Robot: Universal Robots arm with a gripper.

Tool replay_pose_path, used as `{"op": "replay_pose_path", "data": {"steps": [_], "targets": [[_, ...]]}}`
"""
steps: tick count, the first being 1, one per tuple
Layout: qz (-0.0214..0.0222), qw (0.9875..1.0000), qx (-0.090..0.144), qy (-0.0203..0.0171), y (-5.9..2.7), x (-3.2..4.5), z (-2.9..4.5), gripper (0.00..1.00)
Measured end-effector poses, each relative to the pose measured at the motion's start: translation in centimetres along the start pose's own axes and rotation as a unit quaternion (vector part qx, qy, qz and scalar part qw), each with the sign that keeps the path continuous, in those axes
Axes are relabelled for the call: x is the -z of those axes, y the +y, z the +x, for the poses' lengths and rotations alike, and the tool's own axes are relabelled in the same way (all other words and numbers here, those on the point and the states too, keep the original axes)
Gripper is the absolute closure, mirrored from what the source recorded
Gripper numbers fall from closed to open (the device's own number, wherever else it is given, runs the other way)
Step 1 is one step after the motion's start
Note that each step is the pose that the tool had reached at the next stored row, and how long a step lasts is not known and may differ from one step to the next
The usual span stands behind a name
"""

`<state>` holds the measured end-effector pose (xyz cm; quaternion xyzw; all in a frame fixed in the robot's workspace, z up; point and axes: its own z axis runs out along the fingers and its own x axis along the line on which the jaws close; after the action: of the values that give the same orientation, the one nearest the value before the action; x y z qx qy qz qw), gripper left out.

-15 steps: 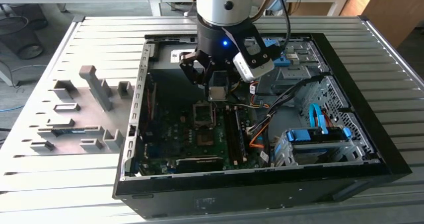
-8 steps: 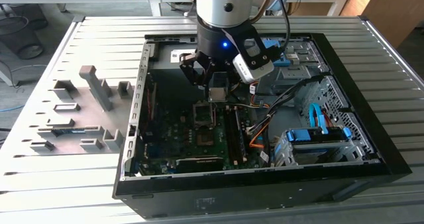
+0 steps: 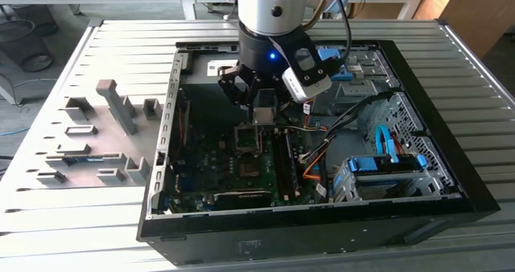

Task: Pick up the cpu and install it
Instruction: 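Place the cpu into insertion slot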

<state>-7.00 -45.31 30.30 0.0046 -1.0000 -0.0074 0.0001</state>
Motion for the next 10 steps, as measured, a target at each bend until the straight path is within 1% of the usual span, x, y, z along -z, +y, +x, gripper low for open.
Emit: {"op": "replay_pose_path", "data": {"steps": [10], "targets": [[0.0, 1.0, 0.0, 0.0, -0.01, -0.34, 0.0, 0.53]]}}
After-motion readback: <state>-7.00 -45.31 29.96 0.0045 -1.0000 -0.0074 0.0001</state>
